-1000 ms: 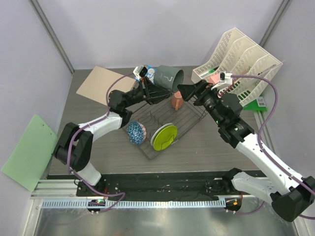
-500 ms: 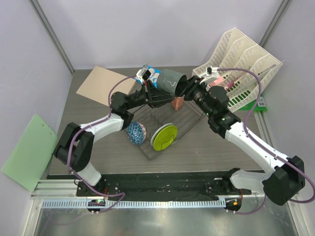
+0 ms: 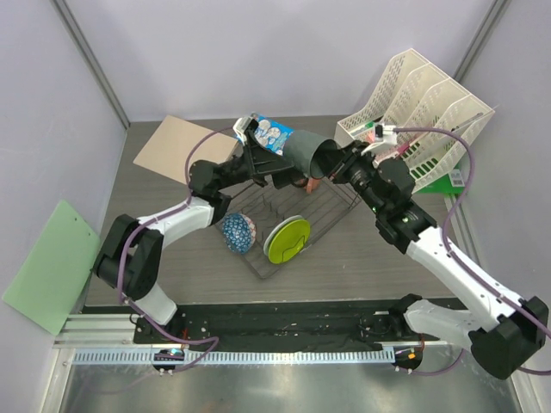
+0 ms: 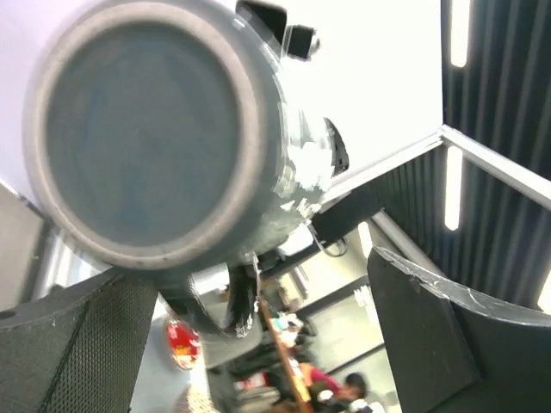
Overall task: Unload the mixed dishes from the dish rack
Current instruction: Place the cup at the center of the board.
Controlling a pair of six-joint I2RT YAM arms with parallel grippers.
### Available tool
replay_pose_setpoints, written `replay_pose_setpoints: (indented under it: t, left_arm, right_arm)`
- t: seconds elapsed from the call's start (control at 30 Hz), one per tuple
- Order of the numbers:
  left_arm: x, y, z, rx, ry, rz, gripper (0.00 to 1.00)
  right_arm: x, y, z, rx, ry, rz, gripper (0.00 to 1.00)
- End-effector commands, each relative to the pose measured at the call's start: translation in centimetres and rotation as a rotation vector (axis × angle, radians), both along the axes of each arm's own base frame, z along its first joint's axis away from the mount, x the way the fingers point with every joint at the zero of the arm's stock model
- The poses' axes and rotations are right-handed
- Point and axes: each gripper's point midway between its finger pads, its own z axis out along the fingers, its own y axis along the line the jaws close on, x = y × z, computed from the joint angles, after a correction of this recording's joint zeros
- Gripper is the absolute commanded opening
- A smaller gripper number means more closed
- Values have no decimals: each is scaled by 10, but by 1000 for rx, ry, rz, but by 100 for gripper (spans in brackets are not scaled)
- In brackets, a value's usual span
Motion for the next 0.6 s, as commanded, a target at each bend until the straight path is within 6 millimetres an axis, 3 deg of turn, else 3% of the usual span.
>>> replay_pose_setpoints:
  t: [0.0, 0.07, 0.1, 0.13, 0.17, 0.2, 0.27, 0.3, 0.37, 0.4, 0.43, 0.47, 0.5, 0.53, 0.57]
  left_arm:
    - [13, 17, 31, -51, -201, 99, 100]
    - [32, 20, 24, -23, -147, 147, 100]
    - [39, 22, 20, -10, -142, 173, 100]
    - [47, 25, 16, 6, -121, 203, 100]
    - [50, 30, 9, 24, -97, 232, 100]
    - [63, 38, 0, 49, -44, 292, 100]
    - [70, 45, -23, 122, -32, 367, 100]
    - [75, 49, -39, 204, 38, 409, 100]
    - [78, 54, -56, 345, -16, 482, 100]
    - [71, 60, -49, 385, -48, 514, 100]
    - [72, 66, -78, 519, 51, 553, 100]
    - [72, 73, -85, 599, -18, 590, 100]
    - [67, 79, -69, 618, -56, 629, 100]
    - [66, 90, -87, 718, -8, 671, 100]
    - [65, 98, -86, 751, -40, 704, 100]
  right_arm:
    - [-21, -47, 54, 2, -107, -158, 1]
    - [-28, -75, 70, -12, -107, -270, 1]
    - [-30, -86, 52, -83, -27, -314, 1]
    - [-31, -97, 49, -119, 0, -361, 1]
    - [-35, -109, 59, -136, 10, -408, 1]
    - [-36, -134, 37, -225, 96, -526, 1]
    - [-41, -157, 31, -276, 153, -624, 1]
    - [-46, -170, 16, -320, 210, -677, 1]
    - [-49, -182, -1, -345, 274, -721, 1]
    - [-52, -185, -14, -366, 316, -728, 1]
    - [-52, -186, -22, -347, 344, -736, 1]
    - [-53, -189, -36, -350, 377, -746, 1]
    - [-54, -195, -45, -345, 405, -765, 1]
    - [-54, -197, -53, -317, 431, -778, 1]
    - [-55, -201, -66, -324, 463, -796, 1]
